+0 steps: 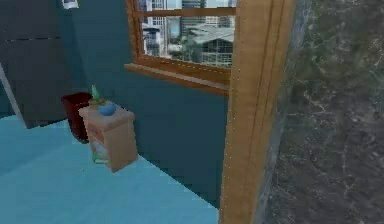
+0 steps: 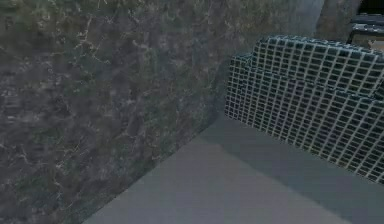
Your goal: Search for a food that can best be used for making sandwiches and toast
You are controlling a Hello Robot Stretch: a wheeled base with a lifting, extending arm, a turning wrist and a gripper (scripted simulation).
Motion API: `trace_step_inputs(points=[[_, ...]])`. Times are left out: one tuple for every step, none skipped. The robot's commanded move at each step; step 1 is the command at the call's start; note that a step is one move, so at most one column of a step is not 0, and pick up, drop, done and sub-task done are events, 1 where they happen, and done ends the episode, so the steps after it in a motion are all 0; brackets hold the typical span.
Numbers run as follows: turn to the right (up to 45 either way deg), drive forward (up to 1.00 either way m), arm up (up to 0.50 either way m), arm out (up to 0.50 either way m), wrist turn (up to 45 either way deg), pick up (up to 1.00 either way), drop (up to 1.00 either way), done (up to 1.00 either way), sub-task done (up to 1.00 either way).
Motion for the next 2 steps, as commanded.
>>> trace_step_inputs(points=[[-45.0,0.0,0.0,0.0,0.0,0.0,0.0,0.0,0.0],[-3.0,0.0,0.0,0.0,0.0,0.0,0.0,0.0,0.0]])
